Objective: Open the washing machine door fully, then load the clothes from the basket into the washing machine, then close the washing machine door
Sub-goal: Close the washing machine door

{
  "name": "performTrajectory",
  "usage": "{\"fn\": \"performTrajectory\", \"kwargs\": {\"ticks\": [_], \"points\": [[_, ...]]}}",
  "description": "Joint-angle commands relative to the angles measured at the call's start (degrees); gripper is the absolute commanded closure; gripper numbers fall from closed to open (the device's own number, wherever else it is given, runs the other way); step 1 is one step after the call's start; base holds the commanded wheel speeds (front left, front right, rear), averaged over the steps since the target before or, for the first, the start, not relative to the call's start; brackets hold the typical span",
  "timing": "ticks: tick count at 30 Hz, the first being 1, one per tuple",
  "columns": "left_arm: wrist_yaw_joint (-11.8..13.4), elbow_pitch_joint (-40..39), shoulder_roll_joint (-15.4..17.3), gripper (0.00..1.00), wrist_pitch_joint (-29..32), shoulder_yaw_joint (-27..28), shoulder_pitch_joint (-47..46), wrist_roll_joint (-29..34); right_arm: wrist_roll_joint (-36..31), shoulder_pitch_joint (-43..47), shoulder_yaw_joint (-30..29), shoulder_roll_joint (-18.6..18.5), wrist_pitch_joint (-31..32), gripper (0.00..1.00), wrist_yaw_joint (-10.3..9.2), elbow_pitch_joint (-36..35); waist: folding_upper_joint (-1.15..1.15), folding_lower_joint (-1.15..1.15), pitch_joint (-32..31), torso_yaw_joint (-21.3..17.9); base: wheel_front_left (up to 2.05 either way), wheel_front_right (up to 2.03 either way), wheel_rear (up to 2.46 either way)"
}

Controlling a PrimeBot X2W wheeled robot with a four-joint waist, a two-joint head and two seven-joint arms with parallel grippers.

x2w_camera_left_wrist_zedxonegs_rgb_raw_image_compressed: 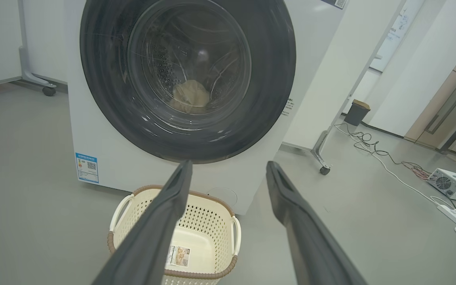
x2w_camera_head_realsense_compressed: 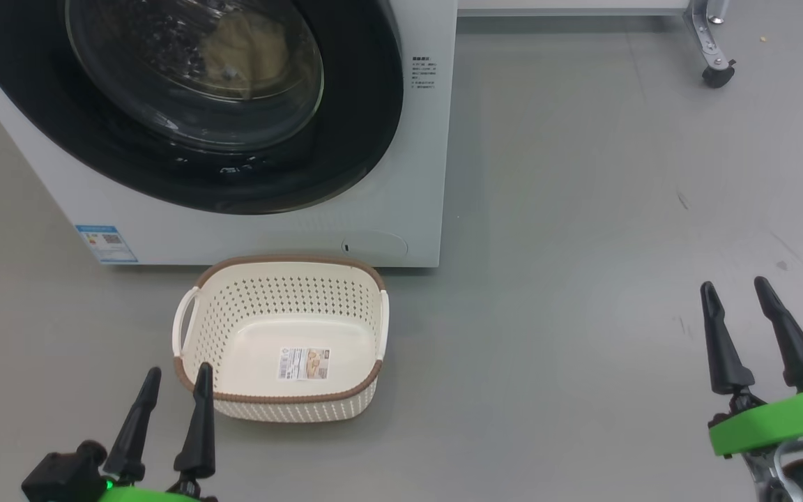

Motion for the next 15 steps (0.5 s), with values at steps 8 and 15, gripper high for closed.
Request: {"fn": "performTrajectory", "kwargs": {"ticks": [8, 15], "points": [[0.02, -0.68, -0.79, 0.00, -0.63, 2.70, -3.02, 1.63, -1.24, -1.77, 0.15, 0.73, -0.39, 0.00, -0.19, -1.39, 0.00, 0.01, -0.11, 0.26, 0.00, 0.00, 0.00], [0.02, 1.05, -0.55, 0.00, -0.63, 2.60, -3.04, 0.31, -1.53, -1.76, 0.34, 0.95, -0.39, 0.00, -0.19, -0.97, 0.00, 0.01, -0.49, 0.28, 0.00, 0.00, 0.00]]}}
